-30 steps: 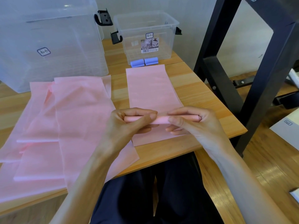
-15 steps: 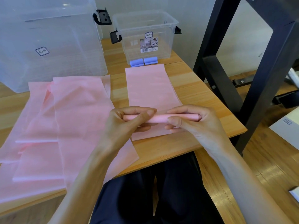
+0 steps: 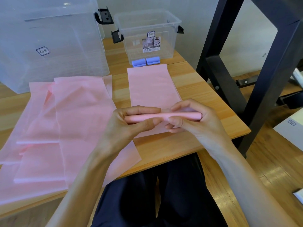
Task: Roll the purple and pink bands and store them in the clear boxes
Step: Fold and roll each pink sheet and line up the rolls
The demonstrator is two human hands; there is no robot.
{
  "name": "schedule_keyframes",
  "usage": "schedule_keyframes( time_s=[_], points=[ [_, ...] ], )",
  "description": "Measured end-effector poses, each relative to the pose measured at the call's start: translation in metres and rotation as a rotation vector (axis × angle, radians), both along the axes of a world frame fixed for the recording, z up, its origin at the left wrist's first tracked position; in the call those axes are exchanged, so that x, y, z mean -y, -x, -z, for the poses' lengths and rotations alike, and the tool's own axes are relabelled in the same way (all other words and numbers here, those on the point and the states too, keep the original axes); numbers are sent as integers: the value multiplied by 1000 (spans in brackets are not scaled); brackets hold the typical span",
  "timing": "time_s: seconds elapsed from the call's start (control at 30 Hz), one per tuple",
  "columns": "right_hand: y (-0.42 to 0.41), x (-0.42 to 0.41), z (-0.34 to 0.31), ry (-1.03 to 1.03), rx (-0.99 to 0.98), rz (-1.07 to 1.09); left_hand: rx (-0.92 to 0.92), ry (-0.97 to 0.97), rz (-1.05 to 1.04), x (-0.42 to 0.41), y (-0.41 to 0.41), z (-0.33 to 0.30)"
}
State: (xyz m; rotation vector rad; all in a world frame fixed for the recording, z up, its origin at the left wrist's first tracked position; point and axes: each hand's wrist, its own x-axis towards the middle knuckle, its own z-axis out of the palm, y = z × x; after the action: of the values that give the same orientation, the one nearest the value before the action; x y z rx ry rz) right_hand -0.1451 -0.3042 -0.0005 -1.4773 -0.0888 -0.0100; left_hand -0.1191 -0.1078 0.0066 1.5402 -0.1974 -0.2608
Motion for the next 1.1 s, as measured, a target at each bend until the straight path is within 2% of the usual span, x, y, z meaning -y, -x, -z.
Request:
schedule_keyframes(
  time_s=[0.43,0.63,0.93,1.1],
  points=[
    [1,-2,-1,32,-23,62,-3,34,-41,2,-1,-1],
    [-1,-2,-2,-13,15,25,-35,48,-79,5,-2,-2],
    [-2,-2,-2,11,-32,109,7,-27,-26,2,-5,1],
    [-2,1,-3,-16,-28,30,-41,14,-65,7,-5,0]
  ],
)
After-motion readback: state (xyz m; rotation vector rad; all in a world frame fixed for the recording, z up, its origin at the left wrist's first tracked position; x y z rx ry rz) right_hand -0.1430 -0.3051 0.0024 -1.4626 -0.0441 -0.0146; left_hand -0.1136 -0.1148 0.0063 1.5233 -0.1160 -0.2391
